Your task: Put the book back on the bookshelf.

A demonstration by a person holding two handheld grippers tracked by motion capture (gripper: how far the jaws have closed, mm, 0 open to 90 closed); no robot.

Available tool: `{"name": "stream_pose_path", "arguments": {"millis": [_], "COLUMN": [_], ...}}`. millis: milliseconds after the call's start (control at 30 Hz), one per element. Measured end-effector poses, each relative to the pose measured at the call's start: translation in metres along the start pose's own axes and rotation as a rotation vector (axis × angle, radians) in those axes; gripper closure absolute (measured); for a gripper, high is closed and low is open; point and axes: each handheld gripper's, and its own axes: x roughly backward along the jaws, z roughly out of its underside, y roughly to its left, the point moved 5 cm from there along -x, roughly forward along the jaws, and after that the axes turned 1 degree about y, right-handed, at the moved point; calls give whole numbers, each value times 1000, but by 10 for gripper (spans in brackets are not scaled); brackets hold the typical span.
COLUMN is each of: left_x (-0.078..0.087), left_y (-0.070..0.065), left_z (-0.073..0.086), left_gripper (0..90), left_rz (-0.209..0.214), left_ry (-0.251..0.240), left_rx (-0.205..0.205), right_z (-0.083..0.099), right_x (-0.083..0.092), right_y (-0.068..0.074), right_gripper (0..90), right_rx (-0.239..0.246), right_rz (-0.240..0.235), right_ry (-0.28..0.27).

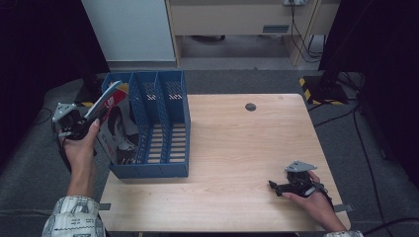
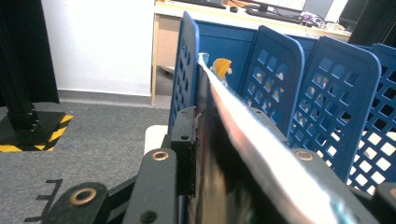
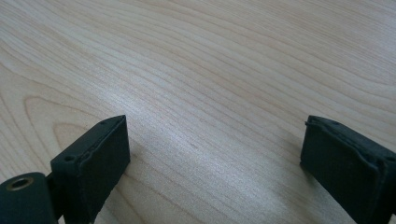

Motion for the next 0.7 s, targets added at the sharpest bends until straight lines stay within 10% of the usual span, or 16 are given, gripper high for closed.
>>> {"name": "stream_pose_path", "arguments": {"millis": [200, 700], "left_x": [-2, 13], "left_y": [3, 6], "left_z": [1, -1], "left_gripper": [845, 864], "left_rz": [4, 22], "left_ry": [0, -119], "left_rx": [16, 33], "right_z": [0, 0], "right_x": [0, 0], "right_y": [0, 0], "right_gripper": [84, 84], "right_rx": [-2, 0], "right_rz": [1, 1], "right_ry": [-2, -1]}}
